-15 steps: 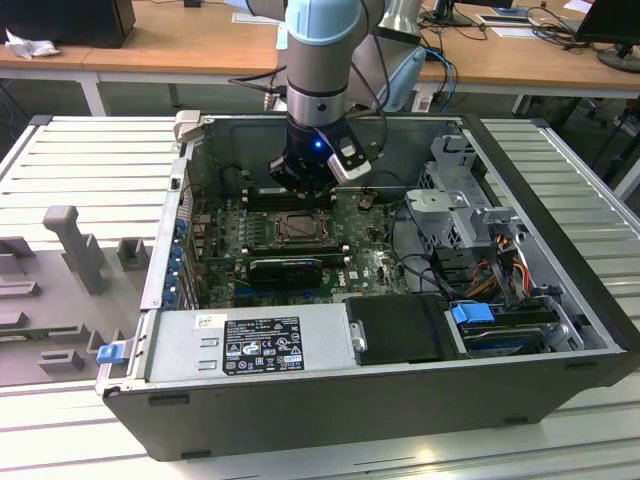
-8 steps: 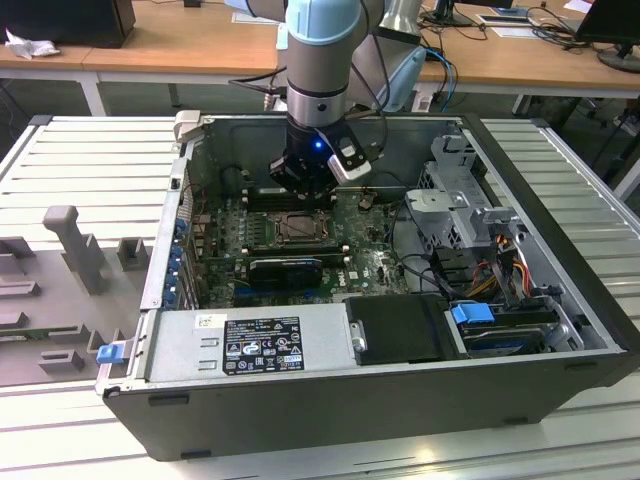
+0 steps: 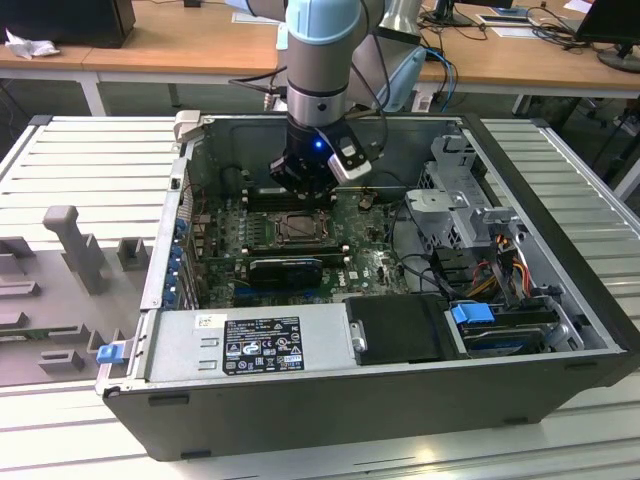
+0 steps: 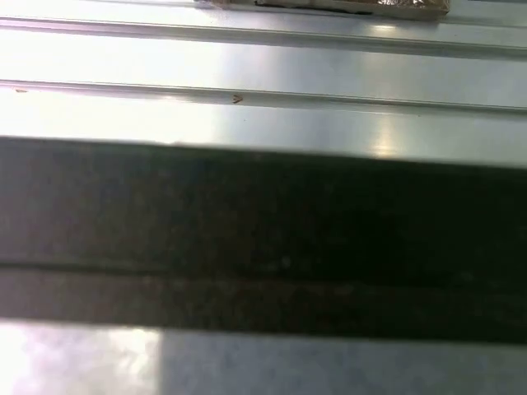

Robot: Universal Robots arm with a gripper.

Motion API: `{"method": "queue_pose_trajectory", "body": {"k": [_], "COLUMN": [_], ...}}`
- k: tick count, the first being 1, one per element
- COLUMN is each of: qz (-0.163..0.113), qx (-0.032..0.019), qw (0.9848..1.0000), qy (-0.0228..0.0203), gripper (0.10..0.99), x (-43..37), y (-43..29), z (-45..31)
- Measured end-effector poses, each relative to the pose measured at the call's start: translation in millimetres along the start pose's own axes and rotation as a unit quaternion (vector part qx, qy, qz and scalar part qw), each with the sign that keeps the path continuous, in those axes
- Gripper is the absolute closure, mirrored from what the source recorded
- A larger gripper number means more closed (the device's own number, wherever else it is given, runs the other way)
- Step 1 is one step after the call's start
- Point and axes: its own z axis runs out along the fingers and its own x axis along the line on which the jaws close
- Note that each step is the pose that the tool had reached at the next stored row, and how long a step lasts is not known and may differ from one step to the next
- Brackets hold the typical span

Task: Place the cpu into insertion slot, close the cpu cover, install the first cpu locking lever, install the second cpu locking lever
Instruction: 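Install the first cpu locking lever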

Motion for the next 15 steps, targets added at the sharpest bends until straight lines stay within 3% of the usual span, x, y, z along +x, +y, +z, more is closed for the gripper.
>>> {"method": "queue_pose_trajectory", "body": {"k": [3, 7, 11, 13, 15], "qz": [0.0, 0.0, 0.0, 0.0, 0.0], "qx": [-0.0001, 0.0057, 0.007, 0.0057, 0.0011], "qw": [1.0, 1.0, 1.0, 1.0, 1.0], "qy": [0.0, 0.0004, 0.0004, 0.0005, 0.0001], "gripper": [0.98, 0.98, 0.98, 0.98, 0.98], "x": [0.0, -0.2, -0.3, -0.3, -0.4], "y": [0.1, -0.2, -0.3, -0.5, -0.4], "z": [-0.1, 1.4, 3.5, 3.7, 3.8]}}
